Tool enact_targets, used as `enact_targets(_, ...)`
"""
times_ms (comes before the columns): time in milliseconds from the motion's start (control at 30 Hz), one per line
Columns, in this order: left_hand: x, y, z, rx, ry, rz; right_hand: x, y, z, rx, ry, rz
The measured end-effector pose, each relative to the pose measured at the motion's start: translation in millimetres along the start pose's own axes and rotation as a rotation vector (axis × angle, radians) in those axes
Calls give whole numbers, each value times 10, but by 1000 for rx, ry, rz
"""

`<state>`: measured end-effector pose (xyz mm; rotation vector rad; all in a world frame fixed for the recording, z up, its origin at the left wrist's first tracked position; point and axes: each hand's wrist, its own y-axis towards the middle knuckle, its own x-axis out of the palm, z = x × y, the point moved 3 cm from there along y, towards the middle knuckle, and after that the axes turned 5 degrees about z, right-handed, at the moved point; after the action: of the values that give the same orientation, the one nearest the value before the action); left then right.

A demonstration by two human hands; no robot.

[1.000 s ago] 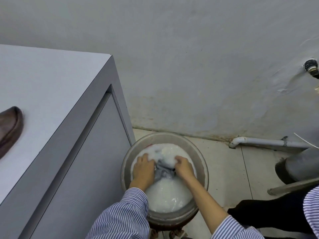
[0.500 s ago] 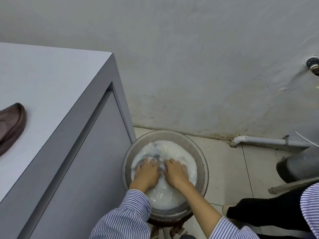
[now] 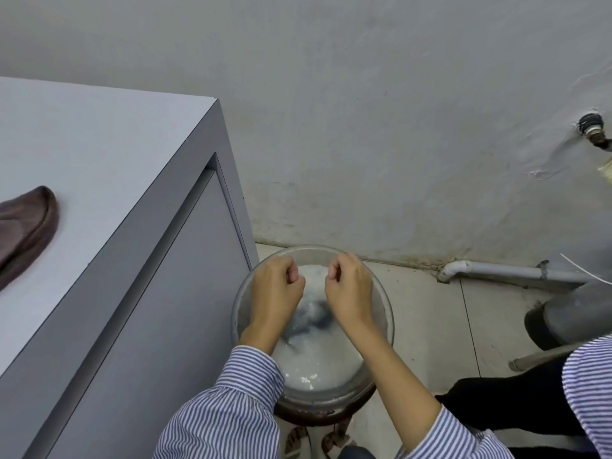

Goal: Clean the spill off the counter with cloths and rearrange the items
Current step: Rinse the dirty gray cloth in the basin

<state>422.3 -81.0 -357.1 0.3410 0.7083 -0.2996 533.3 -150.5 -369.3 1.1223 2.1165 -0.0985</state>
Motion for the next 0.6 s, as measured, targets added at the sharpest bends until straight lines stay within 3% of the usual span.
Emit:
enact_targets(133,170,-86,-155,-111,166,-454,149,-121,150,101,-261,-596)
enact_targets(167,213,-99,-223,-155,181,-505,168,-140,191,134,-270,-634)
enact_targets(333,77,-47,-147,-143,40,-115,28,-100,119,142,-77,-190)
enact_targets(400,82,-35,-113,-126,72,-191,23,-94,89,149,-109,-259)
enact_targets(500,197,-62,-179,-54,185,-512,123,-138,170,145,-247,-643)
enact_targets(533,220,-71,-213,-68,185,-543,151,-148,207,163,-255,-683)
enact_targets(600,175,-72,-205,-83,63,-368,104,-151,167,158,-141,-496)
